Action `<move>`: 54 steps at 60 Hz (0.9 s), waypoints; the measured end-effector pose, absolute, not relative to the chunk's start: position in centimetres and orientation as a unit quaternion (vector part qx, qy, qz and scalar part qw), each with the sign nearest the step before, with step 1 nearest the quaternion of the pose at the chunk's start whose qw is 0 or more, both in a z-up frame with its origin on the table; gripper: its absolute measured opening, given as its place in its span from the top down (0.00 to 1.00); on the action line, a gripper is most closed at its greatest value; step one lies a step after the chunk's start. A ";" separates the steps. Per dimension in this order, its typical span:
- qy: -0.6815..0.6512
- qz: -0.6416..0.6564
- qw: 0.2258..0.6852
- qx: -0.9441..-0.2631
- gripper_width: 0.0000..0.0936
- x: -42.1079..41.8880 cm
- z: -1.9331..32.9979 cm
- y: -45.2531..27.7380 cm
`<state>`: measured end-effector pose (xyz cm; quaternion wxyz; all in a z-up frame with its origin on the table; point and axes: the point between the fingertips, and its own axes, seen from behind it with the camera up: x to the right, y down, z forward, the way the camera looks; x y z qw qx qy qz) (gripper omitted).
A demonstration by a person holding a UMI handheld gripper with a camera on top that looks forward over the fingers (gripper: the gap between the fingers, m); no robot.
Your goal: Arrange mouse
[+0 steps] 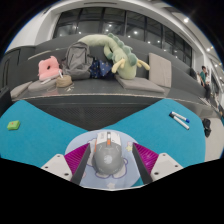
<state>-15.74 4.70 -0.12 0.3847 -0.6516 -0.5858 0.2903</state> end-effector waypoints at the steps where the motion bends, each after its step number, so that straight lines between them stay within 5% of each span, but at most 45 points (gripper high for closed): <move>1: -0.585 0.294 0.386 -0.650 0.09 -15.4 0.4 4.7; 19: -0.563 0.332 0.410 -0.636 0.09 0.1 9.6 1.1; 34: -0.592 0.342 0.380 -0.623 0.09 11.3 8.8 -3.0; 54: -0.603 0.351 0.393 -0.598 0.09 13.6 9.8 -5.0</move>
